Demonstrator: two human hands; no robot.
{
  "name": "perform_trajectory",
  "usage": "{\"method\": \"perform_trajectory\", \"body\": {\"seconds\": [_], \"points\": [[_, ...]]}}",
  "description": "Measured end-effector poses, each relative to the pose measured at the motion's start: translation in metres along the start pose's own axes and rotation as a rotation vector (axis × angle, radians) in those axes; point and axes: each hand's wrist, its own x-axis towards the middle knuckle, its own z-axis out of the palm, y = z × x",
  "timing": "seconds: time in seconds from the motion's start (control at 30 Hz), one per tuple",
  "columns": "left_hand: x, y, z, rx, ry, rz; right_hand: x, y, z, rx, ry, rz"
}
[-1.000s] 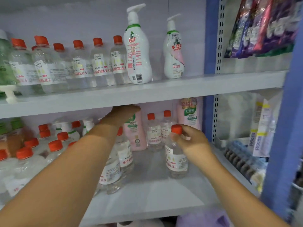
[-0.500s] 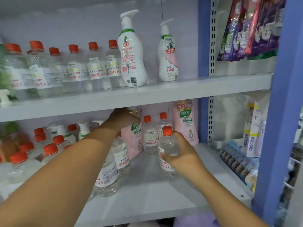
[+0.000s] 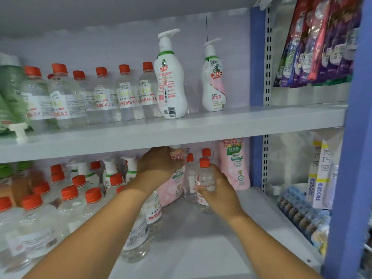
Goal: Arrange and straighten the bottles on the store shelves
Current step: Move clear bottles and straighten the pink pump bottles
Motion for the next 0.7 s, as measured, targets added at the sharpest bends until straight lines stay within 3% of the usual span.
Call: {"method": "perform_trajectory", "body": {"seconds": [0.2, 0.33, 0.4, 0.5, 0.57, 0.7], "points": [[0.000, -0.008, -0.015, -0.413, -0.218, 0.068, -0.001, 0.014, 0.008, 0.157, 0.020, 0.043], [-0.005, -0.008, -0.018, -0.590, -0.398, 0.163, -0.003, 0.015, 0.005, 0.052, 0.070, 0.131], [-0.011, -0.002, -0.016, -0.669, -0.458, 0.177, -0.002, 0.016, 0.001, 0.031, 0.020, 0.113], [-0.022, 0.001, -0.014, -0.757, -0.446, 0.115, 0.001, 0.019, -0.005, 0.160, -0.112, 0.126], [-0.035, 0.003, -0.015, -0.689, -0.394, 0.119, 0.002, 0.019, -0.006, 0.222, -0.172, 0.136], [-0.069, 0.000, -0.003, -0.732, -0.193, 0.084, 0.014, 0.004, 0.002, 0.037, -0.239, 0.057]]}}
